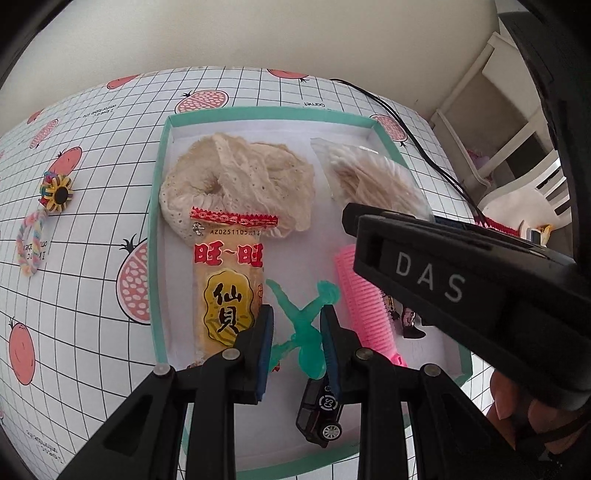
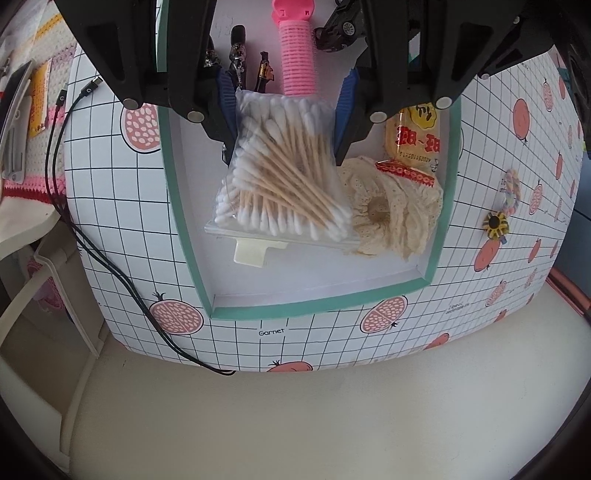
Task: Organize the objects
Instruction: 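Open the left tool to drop the green figure while the right tool releases the swab bag into the tray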
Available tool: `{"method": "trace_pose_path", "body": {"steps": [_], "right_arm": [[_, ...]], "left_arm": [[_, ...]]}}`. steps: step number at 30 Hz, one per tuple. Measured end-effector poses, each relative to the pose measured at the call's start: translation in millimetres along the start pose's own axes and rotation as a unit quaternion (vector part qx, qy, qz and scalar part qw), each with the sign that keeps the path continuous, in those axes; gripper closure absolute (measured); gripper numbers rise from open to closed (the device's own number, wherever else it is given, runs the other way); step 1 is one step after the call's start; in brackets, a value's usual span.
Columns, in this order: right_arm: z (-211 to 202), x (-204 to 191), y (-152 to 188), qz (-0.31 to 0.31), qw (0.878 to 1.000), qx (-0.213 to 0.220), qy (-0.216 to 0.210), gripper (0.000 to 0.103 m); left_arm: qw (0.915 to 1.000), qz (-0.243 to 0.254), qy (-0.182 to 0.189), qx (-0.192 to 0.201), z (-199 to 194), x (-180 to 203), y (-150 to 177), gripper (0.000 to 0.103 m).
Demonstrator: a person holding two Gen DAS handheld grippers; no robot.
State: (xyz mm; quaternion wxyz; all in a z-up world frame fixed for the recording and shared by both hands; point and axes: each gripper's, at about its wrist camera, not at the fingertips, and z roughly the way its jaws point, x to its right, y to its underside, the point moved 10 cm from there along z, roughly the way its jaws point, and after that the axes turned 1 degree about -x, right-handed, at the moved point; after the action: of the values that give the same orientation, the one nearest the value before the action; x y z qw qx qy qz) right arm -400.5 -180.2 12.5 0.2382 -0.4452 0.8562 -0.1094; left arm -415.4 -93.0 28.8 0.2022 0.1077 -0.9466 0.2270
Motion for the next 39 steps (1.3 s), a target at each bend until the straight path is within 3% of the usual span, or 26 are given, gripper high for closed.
{"method": "trace_pose_path", "body": {"steps": [10, 12, 14, 30, 39], "right_arm": [[0.9, -5.5, -0.3, -0.005, 1.0, 0.001, -0.01, 0.05], [0.9, -5.7, -0.6, -0.006, 1.0, 0.001, -0.01, 0.05], [1.0, -5.8, -0.8, -0.006, 1.0, 0.001, -0.011, 0.05], [-39.5, 0.0, -17.6, 0.008, 0.999, 0.048, -0.023, 0.05], [-47.8, 6.0, -20.4, 0.017, 0.998, 0.057, -0.025, 0.05]], "left_arm": [[0.9998, -0.017, 0.003, -0.003, 1.0, -3.6, -0.5, 0.075], [0.9997, -0.023, 0.006, -0.004, 0.9, -4.1, -0.6, 0.063], [0.9995, -0.029, 0.014, -0.004, 0.1, -3.3, -1.1, 0.058], [0.999, -0.025, 0.009, 0.036, -31.3, 1.8, -21.3, 0.058], [0.9964, -0.055, 0.004, 0.064, -46.7, -23.3, -33.3, 0.058]]}}
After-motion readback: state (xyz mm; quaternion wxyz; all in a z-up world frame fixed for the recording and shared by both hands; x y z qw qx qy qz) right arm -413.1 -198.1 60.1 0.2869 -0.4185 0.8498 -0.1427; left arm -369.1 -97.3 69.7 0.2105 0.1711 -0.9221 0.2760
